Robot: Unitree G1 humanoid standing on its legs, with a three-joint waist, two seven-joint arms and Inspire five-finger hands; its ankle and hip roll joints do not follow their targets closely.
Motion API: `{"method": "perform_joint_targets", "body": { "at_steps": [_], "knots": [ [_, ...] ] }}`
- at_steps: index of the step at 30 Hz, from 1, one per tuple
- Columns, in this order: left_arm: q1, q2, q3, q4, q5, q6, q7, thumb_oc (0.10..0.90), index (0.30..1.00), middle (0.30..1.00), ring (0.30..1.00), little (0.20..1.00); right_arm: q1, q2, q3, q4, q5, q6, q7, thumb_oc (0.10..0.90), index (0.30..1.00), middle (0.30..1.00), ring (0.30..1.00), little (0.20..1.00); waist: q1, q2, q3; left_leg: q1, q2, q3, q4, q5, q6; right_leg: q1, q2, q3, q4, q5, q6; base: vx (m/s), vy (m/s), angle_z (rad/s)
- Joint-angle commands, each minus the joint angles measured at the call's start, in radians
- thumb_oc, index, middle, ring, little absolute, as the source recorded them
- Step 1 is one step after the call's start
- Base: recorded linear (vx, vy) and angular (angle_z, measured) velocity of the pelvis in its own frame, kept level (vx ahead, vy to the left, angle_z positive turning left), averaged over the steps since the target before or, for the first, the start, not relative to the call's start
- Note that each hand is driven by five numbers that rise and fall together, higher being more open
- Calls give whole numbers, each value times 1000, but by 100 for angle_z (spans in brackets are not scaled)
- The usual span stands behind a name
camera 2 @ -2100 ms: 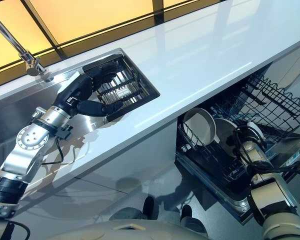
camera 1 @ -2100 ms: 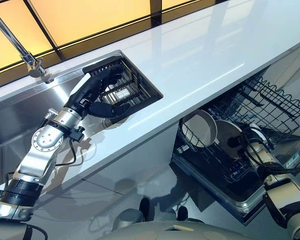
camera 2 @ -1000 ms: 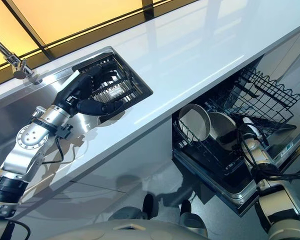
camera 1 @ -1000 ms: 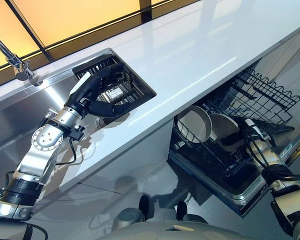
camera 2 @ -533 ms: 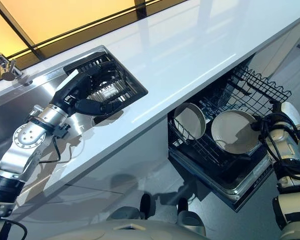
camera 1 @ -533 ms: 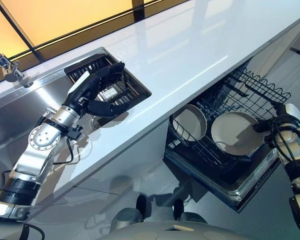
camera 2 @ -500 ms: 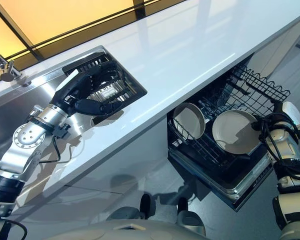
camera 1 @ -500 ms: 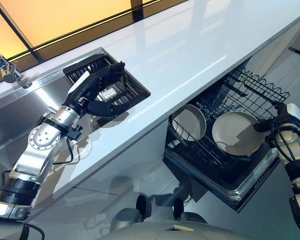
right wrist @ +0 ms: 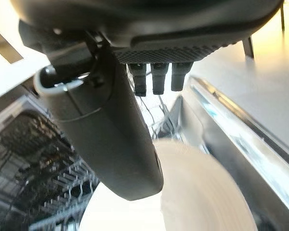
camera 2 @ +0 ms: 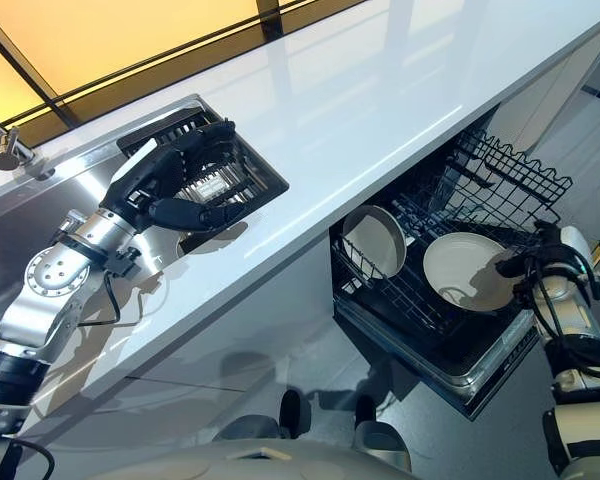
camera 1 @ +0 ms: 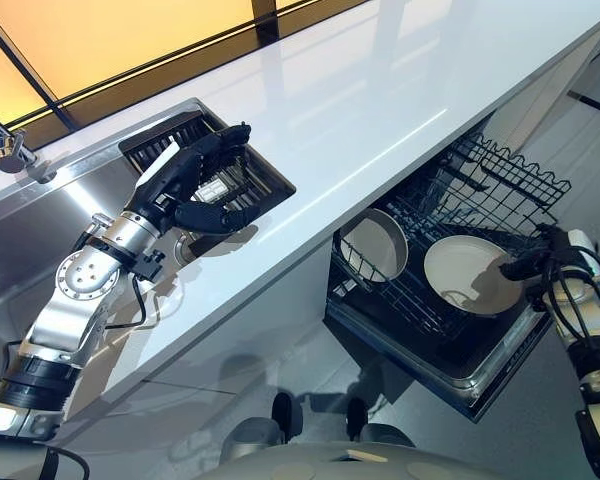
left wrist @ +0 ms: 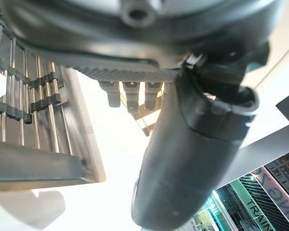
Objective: Pick up plates and place into dishwasher.
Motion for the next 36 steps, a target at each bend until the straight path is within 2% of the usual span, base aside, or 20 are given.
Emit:
{"method": "perform_joint_targets", "body": {
  "at_steps": [1,5,9,14,17,20,23,25,27,30,36],
  "knots": [
    [-93,21,48,-90,-30,-113,23,800,900,900,900,900,-72,-54,55,-65,-8,-91,-49,800,900,900,900,900,12,-38,-92,12,-49,-14,2,-97,32,11,8,-20,5,-18,28,0,0,0],
    [-94,20,47,-82,-26,-116,26,800,900,900,900,900,-84,-46,68,-67,6,-95,-31,800,900,900,900,900,13,-39,-96,9,-50,-15,2,-96,31,9,8,-22,5,-21,28,0,0,0],
    [-83,14,56,-81,-21,-118,26,800,900,900,900,900,-79,-49,78,-80,-21,-97,32,800,900,900,900,900,14,-42,-99,8,-49,-16,2,-96,30,8,7,-24,5,-23,29,0,0,0],
    [-60,18,72,-78,-28,-121,14,800,900,900,900,900,-65,-72,140,-98,-165,-91,191,800,900,900,900,900,16,-48,-103,7,-50,-14,2,-95,31,8,6,-26,5,-23,31,0,0,0],
    [-43,15,76,-89,-26,-122,14,800,900,900,900,900,-59,-87,189,-94,-258,-82,244,800,900,900,900,900,18,-52,-102,10,-50,-13,2,-95,31,11,5,-28,5,-23,31,10,3,0],
    [-31,14,73,-102,-21,-120,20,800,900,900,900,900,-58,-92,230,-77,-308,-12,284,800,900,900,900,900,22,-55,-99,12,-48,-14,2,-94,32,14,5,-29,5,-22,31,0,0,0],
    [-34,13,69,-107,-13,-113,24,800,900,900,900,900,-65,-78,253,-35,-273,89,355,800,900,900,900,900,27,-57,-96,11,-48,-15,2,-92,31,15,3,-32,5,-21,32,0,0,0],
    [-38,9,70,-115,-10,-99,23,800,900,900,900,900,-62,-58,257,4,-238,111,389,800,900,900,900,900,30,-57,-94,11,-47,-18,2,-92,31,16,2,-35,5,-21,32,0,0,0],
    [-48,9,66,-113,-10,-91,19,800,900,900,900,900,-67,-34,257,62,-162,109,406,800,900,900,900,900,36,-56,-91,13,-47,-21,2,-91,32,19,0,-37,5,-21,32,17,-18,3],
    [-74,-5,50,-101,-1,-78,13,800,900,900,900,900,-86,14,270,178,-131,58,408,800,900,900,900,900,47,-51,-88,14,-47,-29,2,-89,32,22,-2,-42,5,-21,31,11,-12,3],
    [-106,-35,16,-92,19,-61,16,800,900,900,900,900,-136,98,311,302,-111,12,370,800,900,900,900,900,66,-37,-87,15,-49,-48,2,-86,32,28,-8,-50,5,-23,29,26,-4,8]
  ]
}}
